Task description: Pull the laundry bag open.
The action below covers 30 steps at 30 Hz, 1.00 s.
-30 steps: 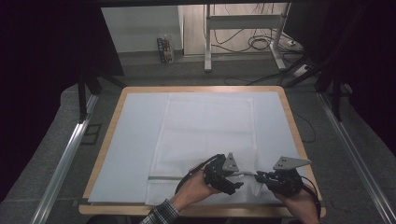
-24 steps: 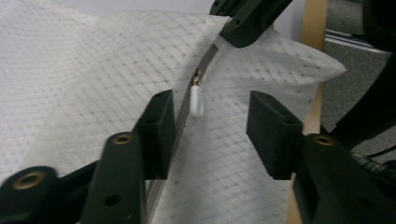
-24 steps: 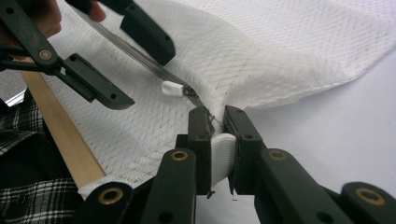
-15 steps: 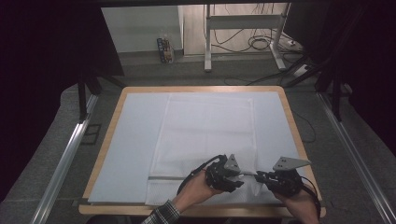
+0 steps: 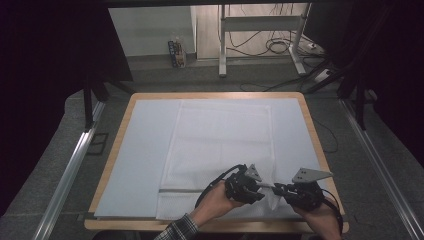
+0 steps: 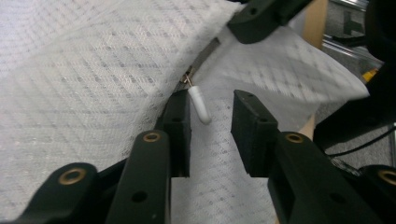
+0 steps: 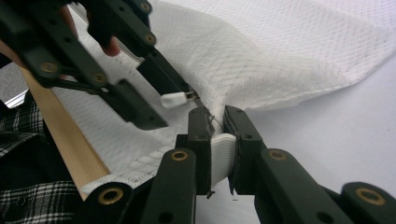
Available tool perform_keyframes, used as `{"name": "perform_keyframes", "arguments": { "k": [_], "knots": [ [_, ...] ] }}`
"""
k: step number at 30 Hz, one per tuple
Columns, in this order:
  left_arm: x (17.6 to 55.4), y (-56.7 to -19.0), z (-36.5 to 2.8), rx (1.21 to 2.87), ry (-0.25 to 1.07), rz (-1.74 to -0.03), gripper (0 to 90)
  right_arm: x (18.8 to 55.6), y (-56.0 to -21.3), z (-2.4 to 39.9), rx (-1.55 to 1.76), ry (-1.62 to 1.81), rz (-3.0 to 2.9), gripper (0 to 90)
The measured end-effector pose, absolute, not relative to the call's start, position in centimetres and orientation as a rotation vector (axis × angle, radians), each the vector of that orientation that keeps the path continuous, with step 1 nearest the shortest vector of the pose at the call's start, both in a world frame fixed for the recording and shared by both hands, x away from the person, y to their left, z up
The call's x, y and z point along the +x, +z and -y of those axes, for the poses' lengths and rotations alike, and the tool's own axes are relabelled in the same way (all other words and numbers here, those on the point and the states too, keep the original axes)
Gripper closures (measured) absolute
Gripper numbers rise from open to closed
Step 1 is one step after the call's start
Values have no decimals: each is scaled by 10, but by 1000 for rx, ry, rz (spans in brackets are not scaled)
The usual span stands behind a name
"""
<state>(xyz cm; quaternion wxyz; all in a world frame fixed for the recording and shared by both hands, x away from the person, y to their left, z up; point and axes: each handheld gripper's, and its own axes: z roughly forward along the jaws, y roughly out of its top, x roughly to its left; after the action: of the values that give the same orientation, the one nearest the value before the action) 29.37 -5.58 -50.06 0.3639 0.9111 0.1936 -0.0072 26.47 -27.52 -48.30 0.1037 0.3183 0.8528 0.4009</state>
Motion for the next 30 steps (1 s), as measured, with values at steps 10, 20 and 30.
{"name": "perform_keyframes", "arguments": {
  "k": [10, 20, 30],
  "knots": [
    [298, -503, 59, 2340, 18, -559, 835, 265, -482, 276, 943, 1194, -2511, 799],
    [301, -505, 59, 2325, -2, -595, 859, 265, -483, 275, 941, 1191, -2524, 800],
    [303, -503, 49, 2282, -99, -569, 870, 266, -484, 277, 954, 1151, -2493, 726]
  ]
}}
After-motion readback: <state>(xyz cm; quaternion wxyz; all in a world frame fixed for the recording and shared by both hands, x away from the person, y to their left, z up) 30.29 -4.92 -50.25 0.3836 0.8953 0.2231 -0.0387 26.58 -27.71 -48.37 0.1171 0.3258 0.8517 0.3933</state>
